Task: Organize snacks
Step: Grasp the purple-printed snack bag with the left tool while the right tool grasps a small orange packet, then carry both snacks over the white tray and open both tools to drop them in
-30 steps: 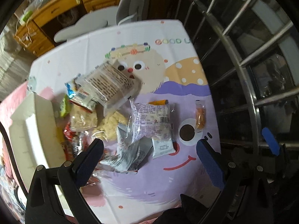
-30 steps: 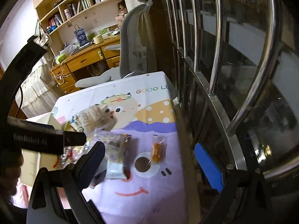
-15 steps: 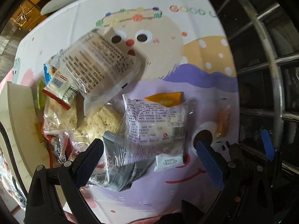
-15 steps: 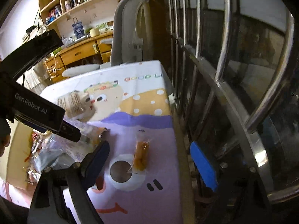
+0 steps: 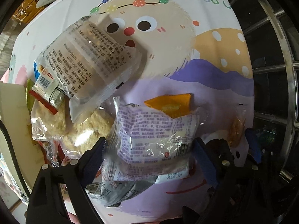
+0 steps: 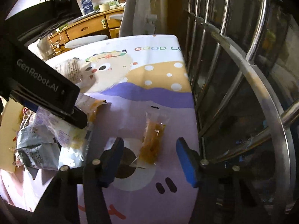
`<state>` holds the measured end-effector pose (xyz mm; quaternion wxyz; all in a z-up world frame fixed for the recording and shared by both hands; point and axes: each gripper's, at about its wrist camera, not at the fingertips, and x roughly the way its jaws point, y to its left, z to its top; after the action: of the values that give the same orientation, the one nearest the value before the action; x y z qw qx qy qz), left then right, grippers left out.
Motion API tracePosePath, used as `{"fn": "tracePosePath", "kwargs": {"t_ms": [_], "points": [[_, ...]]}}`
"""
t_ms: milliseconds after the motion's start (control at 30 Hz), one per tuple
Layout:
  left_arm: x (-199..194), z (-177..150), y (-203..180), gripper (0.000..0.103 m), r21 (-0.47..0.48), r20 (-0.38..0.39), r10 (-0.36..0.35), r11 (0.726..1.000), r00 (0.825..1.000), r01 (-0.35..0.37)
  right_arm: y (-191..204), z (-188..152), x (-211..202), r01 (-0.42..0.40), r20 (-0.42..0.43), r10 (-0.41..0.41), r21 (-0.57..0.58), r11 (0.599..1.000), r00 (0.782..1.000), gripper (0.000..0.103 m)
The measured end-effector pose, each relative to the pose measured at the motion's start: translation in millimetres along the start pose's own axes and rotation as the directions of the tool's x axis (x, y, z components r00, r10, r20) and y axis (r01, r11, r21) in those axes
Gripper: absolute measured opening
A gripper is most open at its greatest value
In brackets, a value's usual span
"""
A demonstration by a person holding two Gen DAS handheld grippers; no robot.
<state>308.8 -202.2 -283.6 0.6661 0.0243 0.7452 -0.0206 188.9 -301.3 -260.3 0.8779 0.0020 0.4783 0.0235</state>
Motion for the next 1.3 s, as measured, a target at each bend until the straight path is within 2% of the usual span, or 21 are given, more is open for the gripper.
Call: {"fn": "tracePosePath", "kwargs": {"t_ms": [100, 167, 400, 533, 733, 1000, 1167, 1300], "points": [[1, 3, -6, 0.083, 0.011, 0.003, -0.001, 1.000, 1.000, 0.001, 0, 1, 5, 0.002, -0.018, -0.002, -0.002, 1.000, 1.000, 0.049], [3, 5, -8, 0.074, 0.014, 0.006, -0.002, 1.000, 1.000, 0.001, 0, 2, 7, 0.002, -0.028, -0.002, -0.010, 1.000, 1.000, 0.046], [-9, 4, -13, 0.061, 0.019, 0.007, -0.019, 1.000, 1.000, 0.019, 0, 2, 7, 0.010, -0.037, -0.011, -0.039, 0.999, 0.999, 0.024], [-21, -2, -19, 0.055, 0.029, 0.019, -0.006, 1.000, 1.000, 0.005, -1, 1, 7, 0.007, -0.050, -0.009, -0.040, 0.999, 0.999, 0.024], [-35, -7, -14, 0.054, 0.021, 0.038, 0.001, 1.000, 0.999, -0.002, -4, -1, 5, -0.002, -0.066, 0.000, -0.035, 0.999, 0.998, 0.024], [-77, -30, -5, 0.054, 0.017, 0.116, -0.013, 1.000, 0.993, 0.011, -7, -1, -4, -0.008, -0.072, 0.007, -0.020, 1.000, 0.997, 0.024], [-107, -49, 17, 0.054, -0.030, 0.209, -0.037, 0.999, 0.977, 0.045, -6, 2, -14, -0.024, -0.063, 0.023, -0.013, 1.000, 0.998, 0.024], [-123, -66, 31, 0.054, -0.077, 0.295, -0.067, 0.993, 0.953, 0.094, 2, 3, -22, -0.028, -0.044, 0.026, -0.050, 0.998, 0.999, 0.024]]}}
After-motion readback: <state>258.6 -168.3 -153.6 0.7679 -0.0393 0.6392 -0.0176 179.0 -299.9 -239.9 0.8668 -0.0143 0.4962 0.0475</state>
